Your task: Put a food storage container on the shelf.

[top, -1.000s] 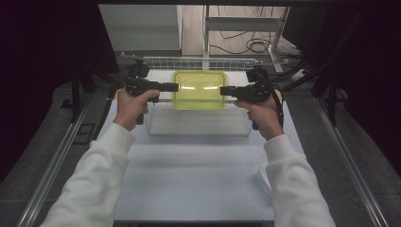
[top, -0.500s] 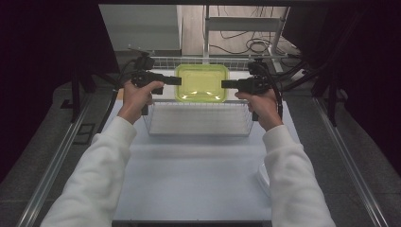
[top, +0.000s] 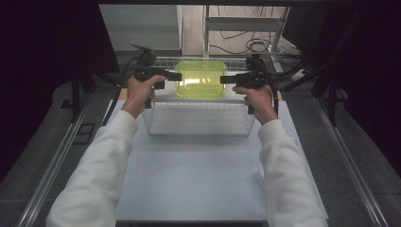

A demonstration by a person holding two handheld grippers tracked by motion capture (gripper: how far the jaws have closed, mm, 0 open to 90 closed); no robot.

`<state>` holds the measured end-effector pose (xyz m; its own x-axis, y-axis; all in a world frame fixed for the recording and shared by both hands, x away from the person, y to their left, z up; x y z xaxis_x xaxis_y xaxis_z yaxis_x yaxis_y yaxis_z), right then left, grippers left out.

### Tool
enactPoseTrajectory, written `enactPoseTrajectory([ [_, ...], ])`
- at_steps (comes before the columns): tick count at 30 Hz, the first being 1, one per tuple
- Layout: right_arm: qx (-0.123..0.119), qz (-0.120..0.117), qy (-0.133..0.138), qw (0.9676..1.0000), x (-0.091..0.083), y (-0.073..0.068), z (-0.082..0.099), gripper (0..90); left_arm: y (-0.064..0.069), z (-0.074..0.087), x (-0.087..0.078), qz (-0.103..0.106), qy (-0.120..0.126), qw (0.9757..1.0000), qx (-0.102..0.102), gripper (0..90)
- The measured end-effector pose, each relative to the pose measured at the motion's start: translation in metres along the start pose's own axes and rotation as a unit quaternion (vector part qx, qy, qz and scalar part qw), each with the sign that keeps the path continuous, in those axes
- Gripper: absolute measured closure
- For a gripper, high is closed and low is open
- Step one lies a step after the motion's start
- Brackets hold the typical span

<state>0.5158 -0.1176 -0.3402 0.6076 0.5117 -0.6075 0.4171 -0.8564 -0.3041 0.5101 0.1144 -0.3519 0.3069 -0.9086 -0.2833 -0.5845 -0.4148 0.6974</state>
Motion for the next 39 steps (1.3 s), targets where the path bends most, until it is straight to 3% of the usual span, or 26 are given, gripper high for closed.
enactPoseTrajectory([
  [3, 0.009, -0.003, -0.004, 0.9999, 0.003, 0.003, 0.0, 76.8, -0.001, -0.002, 0.001, 0.006, 0.001, 0.9999, -0.012, 79.0],
  [5, 0.034, -0.003, -0.021, 0.9992, 0.01, 0.007, 0.001, 74.1, -0.006, -0.004, 0.002, 0.01, 0.005, 0.9992, -0.039, 78.5],
  [6, 0.034, -0.003, -0.021, 0.9992, 0.01, 0.007, 0.001, 74.1, -0.006, -0.004, 0.002, 0.01, 0.005, 0.9992, -0.039, 78.4],
  [7, 0.051, -0.008, -0.022, 0.9984, 0.013, 0.009, 0.0, 74.1, -0.011, -0.006, 0.004, 0.017, 0.011, 0.9979, -0.061, 78.2],
  [9, 0.058, -0.011, -0.022, 0.998, 0.015, 0.011, -0.001, 74.2, -0.013, -0.007, 0.004, 0.017, 0.012, 0.9975, -0.067, 78.1],
  [10, 0.079, -0.016, -0.025, 0.9965, 0.017, 0.013, -0.002, 74.3, -0.014, -0.007, 0.005, 0.017, 0.013, 0.9971, -0.073, 78.0],
  [12, 0.084, -0.018, -0.026, 0.9959, 0.018, 0.014, -0.002, 74.3, -0.019, -0.009, 0.006, 0.024, 0.019, 0.9957, -0.088, 77.6],
  [15, 0.119, -0.023, -0.031, 0.9922, 0.022, 0.017, -0.003, 74.0, -0.027, -0.011, 0.009, 0.029, 0.026, 0.9937, -0.105, 76.0],
  [19, 0.135, -0.018, -0.028, 0.9903, 0.026, 0.018, -0.004, 72.5, -0.033, -0.013, 0.011, 0.039, 0.034, 0.9917, -0.117, 74.6],
  [23, 0.14, -0.017, -0.03, 0.9895, 0.026, 0.019, -0.004, 72.0, -0.034, -0.013, 0.012, 0.042, 0.036, 0.9917, -0.116, 73.6],
  [26, 0.135, -0.013, -0.025, 0.9905, 0.026, 0.018, -0.004, 70.2, -0.032, -0.013, 0.013, 0.039, 0.034, 0.9937, -0.1, 70.5],
  [28, 0.122, -0.008, -0.015, 0.9924, 0.024, 0.014, -0.004, 60.6, -0.03, -0.015, 0.013, 0.034, 0.05, 0.9947, -0.083, 56.9],
  [29, 0.122, -0.008, -0.015, 0.9924, 0.024, 0.014, -0.004, 60.6, -0.03, -0.015, 0.013, 0.034, 0.05, 0.9947, -0.083, 51.7],
  [31, 0.121, -0.003, -0.009, 0.9926, 0.023, 0.013, -0.005, 53.0, -0.03, -0.017, 0.011, 0.024, 0.061, 0.9952, -0.073, 47.2],
  [32, 0.116, 0.003, -0.006, 0.9932, 0.022, 0.013, -0.006, 49.6, -0.026, -0.019, 0.008, 0.018, 0.071, 0.9956, -0.059, 41.7],
  [34, 0.11, 0.009, -0.003, 0.9939, 0.021, 0.013, -0.006, 47.7, -0.025, -0.019, 0.007, 0.017, 0.071, 0.996, -0.053, 38.4],
  [37, 0.094, 0.014, 0.012, 0.9954, 0.014, 0.01, -0.007, 43.3, -0.019, -0.018, 0.001, 0.007, 0.069, 0.9973, -0.026, 35.7],
  [38, 0.087, 0.016, 0.016, 0.996, 0.011, 0.008, -0.008, 42.3, -0.015, -0.016, -0.004, -0.009, 0.067, 0.9977, -0.001, 35.6],
  [39, 0.087, 0.016, 0.016, 0.996, 0.011, 0.008, -0.008, 42.3, -0.015, -0.016, -0.004, -0.009, 0.067, 0.9977, -0.001, 35.2],
])
Point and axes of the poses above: each handheld gripper's, and its own axes: x roughly forward along the jaws, z roughly out of its underside, y roughly to its right, the point moved 7 cm from there along x, roughly forward along the jaws, and after that the axes turned 15 degrees about z, right-handed, at the moved point
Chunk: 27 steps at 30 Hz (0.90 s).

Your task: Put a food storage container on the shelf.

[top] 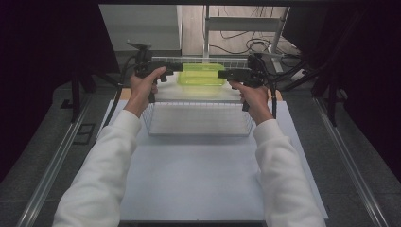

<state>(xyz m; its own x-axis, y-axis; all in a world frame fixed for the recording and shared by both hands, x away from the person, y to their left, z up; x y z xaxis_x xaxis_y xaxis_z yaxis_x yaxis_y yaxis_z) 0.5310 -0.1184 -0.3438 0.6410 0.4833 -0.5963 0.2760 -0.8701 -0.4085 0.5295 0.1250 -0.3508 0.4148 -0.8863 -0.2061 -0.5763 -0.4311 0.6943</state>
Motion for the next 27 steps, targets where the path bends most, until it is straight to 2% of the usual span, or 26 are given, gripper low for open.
enactPoseTrajectory([
  [1, -0.016, 0.005, 0.008, 0.9998, -0.007, -0.002, 0.0, 40.9, 0.005, 0.002, -0.005, -0.001, -0.002, 0.9999, 0.01, 34.4],
  [2, -0.016, 0.005, 0.008, 0.9998, -0.007, -0.002, 0.0, 40.9, 0.005, 0.002, -0.005, -0.001, -0.002, 0.9999, 0.01, 33.6],
  [3, -0.03, 0.013, 0.016, 0.9993, -0.015, -0.003, 0.0, 39.9, 0.009, 0.004, -0.008, -0.003, -0.002, 0.9998, 0.02, 33.5],
  [4, -0.03, 0.013, 0.016, 0.9993, -0.015, -0.003, 0.0, 39.9, 0.013, 0.007, -0.01, -0.006, -0.006, 0.9995, 0.03, 33.5],
  [5, -0.052, 0.024, 0.02, 0.9982, -0.024, -0.003, 0.001, 39.0, 0.02, 0.012, -0.016, -0.01, -0.017, 0.9984, 0.054, 33.1],
  [7, -0.071, 0.032, 0.025, 0.9966, -0.032, -0.004, 0.002, 38.4, 0.023, 0.015, -0.018, -0.01, -0.019, 0.9979, 0.06, 32.8],
  [8, -0.071, 0.032, 0.025, 0.9966, -0.032, -0.004, 0.002, 38.4, 0.029, 0.019, -0.022, -0.012, -0.025, 0.997, 0.072, 32.8],
  [9, -0.094, 0.035, 0.025, 0.9947, -0.042, -0.006, 0.007, 37.4, 0.039, 0.029, -0.029, -0.017, -0.035, 0.9954, 0.087, 32.2],
  [10, -0.094, 0.035, 0.025, 0.9947, -0.042, -0.006, 0.007, 37.4, 0.039, 0.029, -0.029, -0.017, -0.035, 0.9954, 0.087, 32.2],
  [11, -0.116, 0.035, 0.024, 0.9924, -0.05, -0.008, 0.014, 36.5, 0.048, 0.041, -0.034, -0.027, -0.049, 0.9924, 0.11, 31.6],
  [12, -0.127, 0.036, 0.023, 0.991, -0.054, -0.009, 0.018, 36.0, 0.052, 0.047, -0.037, -0.03, -0.053, 0.9911, 0.118, 31.1],
  [14, -0.149, 0.038, 0.021, 0.9879, -0.06, -0.011, 0.026, 34.5, 0.054, 0.053, -0.039, -0.032, -0.054, 0.9905, 0.122, 30.6],
  [15, -0.157, 0.04, 0.02, 0.9866, -0.063, -0.011, 0.03, 33.9, 0.057, 0.064, -0.043, -0.033, -0.061, 0.9895, 0.127, 30.3],
  [16, -0.163, 0.041, 0.019, 0.9856, -0.065, -0.011, 0.034, 33.2, 0.058, 0.072, -0.045, -0.03, -0.064, 0.9896, 0.125, 30.2],
  [17, -0.163, 0.041, 0.019, 0.9856, -0.065, -0.011, 0.034, 33.2, 0.058, 0.072, -0.045, -0.03, -0.064, 0.9896, 0.125, 30.2],
  [18, -0.178, 0.035, 0.013, 0.9832, -0.071, -0.012, 0.047, 32.2, 0.059, 0.079, -0.047, -0.03, -0.068, 0.9895, 0.124, 30.1],
  [19, -0.184, 0.033, 0.011, 0.9822, -0.073, -0.011, 0.053, 31.9, 0.06, 0.09, -0.051, -0.031, -0.076, 0.9882, 0.13, 30.1],
  [20, -0.184, 0.033, 0.011, 0.9822, -0.073, -0.011, 0.053, 31.9, 0.06, 0.09, -0.051, -0.031, -0.076, 0.9882, 0.13, 30.1],
  [21, -0.188, 0.031, 0.009, 0.9817, -0.075, -0.011, 0.057, 31.9, 0.061, 0.099, -0.053, -0.035, -0.082, 0.9869, 0.134, 30.1],
  [23, -0.198, 0.025, 0.004, 0.9798, -0.083, -0.004, 0.075, 32.0, 0.061, 0.118, -0.058, -0.041, -0.096, 0.9845, 0.142, 30.0],
  [24, -0.202, 0.026, 0.005, 0.9791, -0.085, -0.002, 0.08, 32.0, 0.061, 0.118, -0.058, -0.041, -0.096, 0.9845, 0.142, 29.9],
  [25, -0.206, 0.026, 0.004, 0.9782, -0.087, 0.001, 0.086, 32.0, 0.06, 0.131, -0.061, -0.038, -0.104, 0.9838, 0.141, 29.8],
  [27, -0.212, 0.024, 0.002, 0.977, -0.092, 0.006, 0.097, 32.0, 0.059, 0.143, -0.064, -0.037, -0.111, 0.9833, 0.14, 29.7],
])
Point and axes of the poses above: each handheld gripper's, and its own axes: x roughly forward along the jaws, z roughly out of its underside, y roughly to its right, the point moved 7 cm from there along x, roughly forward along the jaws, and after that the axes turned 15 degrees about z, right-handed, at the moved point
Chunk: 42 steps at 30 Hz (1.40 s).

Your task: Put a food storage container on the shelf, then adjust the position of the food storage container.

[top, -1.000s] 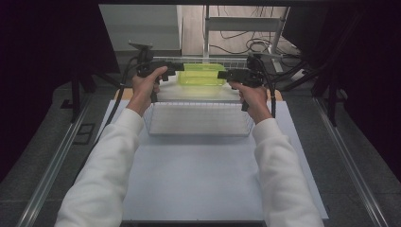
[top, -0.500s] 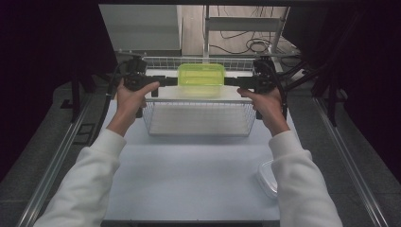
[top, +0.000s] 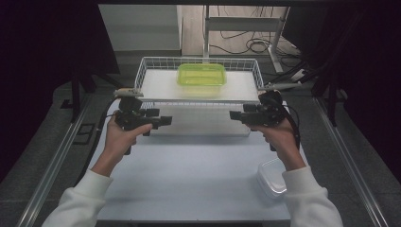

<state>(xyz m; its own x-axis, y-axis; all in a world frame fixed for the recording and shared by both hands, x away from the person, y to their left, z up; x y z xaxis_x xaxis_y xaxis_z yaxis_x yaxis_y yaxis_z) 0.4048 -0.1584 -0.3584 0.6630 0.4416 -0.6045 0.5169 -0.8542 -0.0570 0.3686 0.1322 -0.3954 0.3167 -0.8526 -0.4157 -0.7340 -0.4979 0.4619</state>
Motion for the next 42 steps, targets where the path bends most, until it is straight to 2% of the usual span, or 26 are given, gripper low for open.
enactPoseTrajectory([
  [1, -0.001, -0.001, -0.002, 1.0, -0.002, 0.0, 0.006, 32.0, 0.0, 0.0, 0.0, 0.0, 0.0, 1.0, 0.0, 29.6],
  [2, -0.001, -0.001, -0.002, 1.0, -0.002, 0.0, 0.006, 32.0, 0.0, 0.006, 0.0, 0.0, 0.0, 1.0, -0.002, 29.6],
  [4, -0.008, 0.002, -0.009, 0.9999, -0.007, 0.003, 0.026, 32.2, 0.001, 0.024, 0.002, 0.004, -0.013, 0.9999, -0.009, 29.6],
  [6, -0.012, 0.005, -0.011, 0.9999, -0.009, 0.004, 0.032, 32.3, 0.001, 0.029, 0.003, 0.008, -0.018, 0.9997, -0.011, 29.6],
  [8, -0.018, 0.003, -0.028, 0.9994, -0.011, 0.003, 0.053, 32.3, 0.0, 0.04, 0.005, 0.008, -0.024, 0.9995, -0.019, 29.3],
  [10, -0.023, 0.002, -0.041, 0.9989, -0.011, 0.003, 0.066, 32.3, -0.002, 0.053, 0.006, 0.01, -0.032, 0.999, -0.029, 29.2],
  [11, -0.023, 0.002, -0.041, 0.9989, -0.011, 0.003, 0.066, 32.3, -0.002, 0.053, 0.006, 0.01, -0.032, 0.999, -0.029, 29.1],
  [14, -0.023, -0.001, -0.059, 0.998, -0.009, 0.003, 0.085, 32.3, -0.004, 0.066, 0.007, 0.006, -0.038, 0.9986, -0.036, 29.0],
  [15, -0.023, -0.001, -0.059, 0.998, -0.009, 0.003, 0.085, 32.3, -0.005, 0.07, 0.008, 0.005, -0.042, 0.9984, -0.038, 29.0],
  [17, -0.027, -0.004, -0.076, 0.9967, -0.002, 0.001, 0.098, 32.3, -0.01, 0.081, 0.009, -0.001, -0.058, 0.9974, -0.042, 28.8],
  [20, -0.033, -0.001, -0.093, 0.9951, 0.005, 0.001, 0.108, 32.3, -0.013, 0.087, 0.01, -0.006, -0.066, 0.9968, -0.045, 28.7],
  [22, -0.029, -0.003, -0.098, 0.9948, 0.008, 0.001, 0.111, 32.3, -0.017, 0.095, 0.011, -0.011, -0.073, 0.996, -0.05, 28.6],
  [26, -0.026, -0.007, -0.103, 0.9943, 0.008, 0.001, 0.116, 32.3, -0.018, 0.1, 0.012, -0.016, -0.081, 0.9954, -0.05, 28.4],
  [31, -0.026, -0.008, -0.106, 0.994, 0.008, 0.0, 0.12, 32.3, -0.018, 0.1, 0.015, -0.008, -0.08, 0.9953, -0.054, 28.4],
  [38, -0.023, -0.001, -0.111, 0.9936, 0.005, 0.002, 0.125, 32.3, -0.019, 0.099, 0.015, -0.008, -0.081, 0.9952, -0.054, 28.1],
  [42, -0.022, 0.013, -0.112, 0.9933, 0.006, 0.007, 0.127, 31.7, -0.02, 0.1, 0.016, -0.008, -0.085, 0.9949, -0.054, 27.6],
])
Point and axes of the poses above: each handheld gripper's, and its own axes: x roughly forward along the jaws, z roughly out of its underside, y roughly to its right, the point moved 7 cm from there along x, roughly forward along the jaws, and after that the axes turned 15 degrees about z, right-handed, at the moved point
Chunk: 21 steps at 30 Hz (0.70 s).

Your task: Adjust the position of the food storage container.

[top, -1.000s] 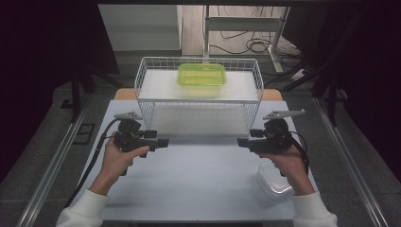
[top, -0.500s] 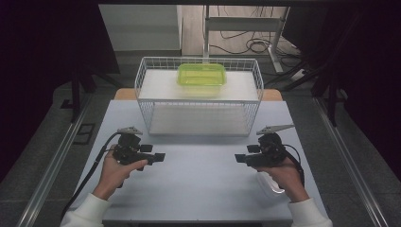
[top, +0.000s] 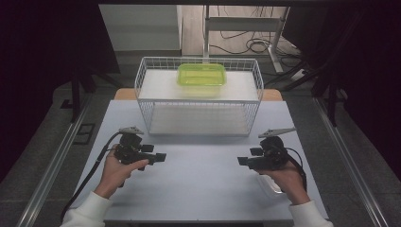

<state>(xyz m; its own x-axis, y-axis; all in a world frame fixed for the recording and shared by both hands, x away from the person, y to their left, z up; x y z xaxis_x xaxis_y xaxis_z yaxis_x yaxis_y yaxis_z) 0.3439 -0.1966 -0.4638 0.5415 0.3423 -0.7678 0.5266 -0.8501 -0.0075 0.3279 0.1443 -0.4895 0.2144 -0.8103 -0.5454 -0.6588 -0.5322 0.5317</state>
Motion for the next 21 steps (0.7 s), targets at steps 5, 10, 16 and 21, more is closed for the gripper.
enactPoseTrajectory([
  [5, 0.004, 0.01, -0.008, 0.9999, 0.002, 0.006, 0.005, 31.7, 0.0, 0.001, 0.003, 0.003, -0.006, 1.0, -0.001, 27.1],
  [10, 0.008, 0.013, -0.004, 0.9999, -0.002, 0.01, 0.004, 31.7, 0.0, 0.004, 0.007, 0.002, -0.02, 0.9998, 0.003, 25.4],
  [16, 0.01, 0.021, -0.007, 0.9997, -0.004, 0.017, 0.005, 31.9, 0.0, 0.005, 0.008, 0.007, -0.026, 0.9996, 0.002, 24.7],
  [21, 0.022, 0.02, -0.012, 0.9995, -0.006, 0.027, 0.009, 33.1, 0.0, 0.006, 0.009, 0.007, -0.029, 0.9995, 0.003, 24.4],
])
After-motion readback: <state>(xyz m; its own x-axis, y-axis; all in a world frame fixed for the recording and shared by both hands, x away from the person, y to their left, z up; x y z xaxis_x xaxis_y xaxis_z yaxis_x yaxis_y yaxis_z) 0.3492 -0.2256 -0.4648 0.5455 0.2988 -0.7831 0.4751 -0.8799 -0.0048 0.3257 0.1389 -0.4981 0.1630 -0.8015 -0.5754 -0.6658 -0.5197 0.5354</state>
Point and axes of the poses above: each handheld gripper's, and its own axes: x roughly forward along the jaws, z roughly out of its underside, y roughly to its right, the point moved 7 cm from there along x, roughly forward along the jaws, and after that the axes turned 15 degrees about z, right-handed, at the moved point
